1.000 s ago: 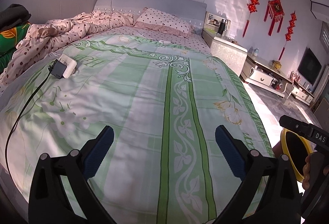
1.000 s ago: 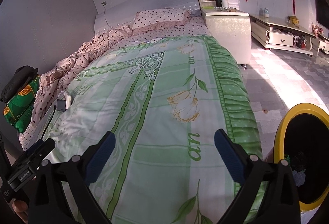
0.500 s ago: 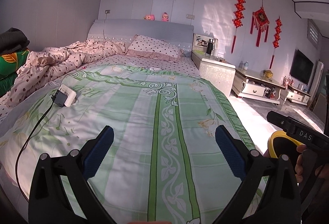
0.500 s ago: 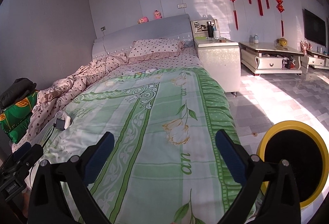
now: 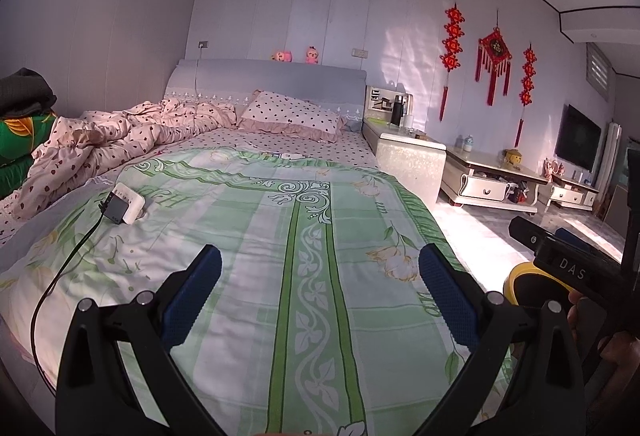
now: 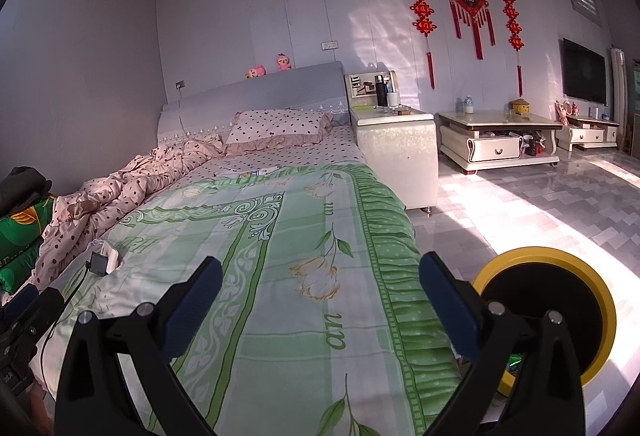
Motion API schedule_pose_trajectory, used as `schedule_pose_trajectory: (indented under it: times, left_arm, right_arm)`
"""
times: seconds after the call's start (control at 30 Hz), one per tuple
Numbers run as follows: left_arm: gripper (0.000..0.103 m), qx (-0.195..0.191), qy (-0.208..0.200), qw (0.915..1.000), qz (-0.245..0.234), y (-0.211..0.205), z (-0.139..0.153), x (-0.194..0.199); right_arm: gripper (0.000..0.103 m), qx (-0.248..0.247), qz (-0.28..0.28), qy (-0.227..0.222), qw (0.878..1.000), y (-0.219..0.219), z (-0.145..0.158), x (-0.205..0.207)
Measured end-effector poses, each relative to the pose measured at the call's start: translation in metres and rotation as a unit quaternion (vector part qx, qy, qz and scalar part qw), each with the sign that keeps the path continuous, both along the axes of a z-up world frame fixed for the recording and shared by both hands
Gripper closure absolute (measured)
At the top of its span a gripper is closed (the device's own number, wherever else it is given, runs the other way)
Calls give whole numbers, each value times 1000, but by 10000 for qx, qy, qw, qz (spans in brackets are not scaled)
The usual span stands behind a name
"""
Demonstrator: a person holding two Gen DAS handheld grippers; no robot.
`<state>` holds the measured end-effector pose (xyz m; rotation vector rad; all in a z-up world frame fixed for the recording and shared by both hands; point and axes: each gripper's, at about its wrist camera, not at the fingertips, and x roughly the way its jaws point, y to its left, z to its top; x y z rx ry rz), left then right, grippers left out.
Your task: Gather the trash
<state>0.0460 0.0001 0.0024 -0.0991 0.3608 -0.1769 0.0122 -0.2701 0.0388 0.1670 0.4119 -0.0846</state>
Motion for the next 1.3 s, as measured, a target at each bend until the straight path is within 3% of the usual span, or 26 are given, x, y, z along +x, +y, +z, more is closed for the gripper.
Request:
schedule_pose_trajectory:
  times: [1.3]
  left_arm:
    - [8,-122,33,9999,-91,-3,-1,-8]
  right_arm:
    - [8,-50,-80,163,9998,6,-11,-3]
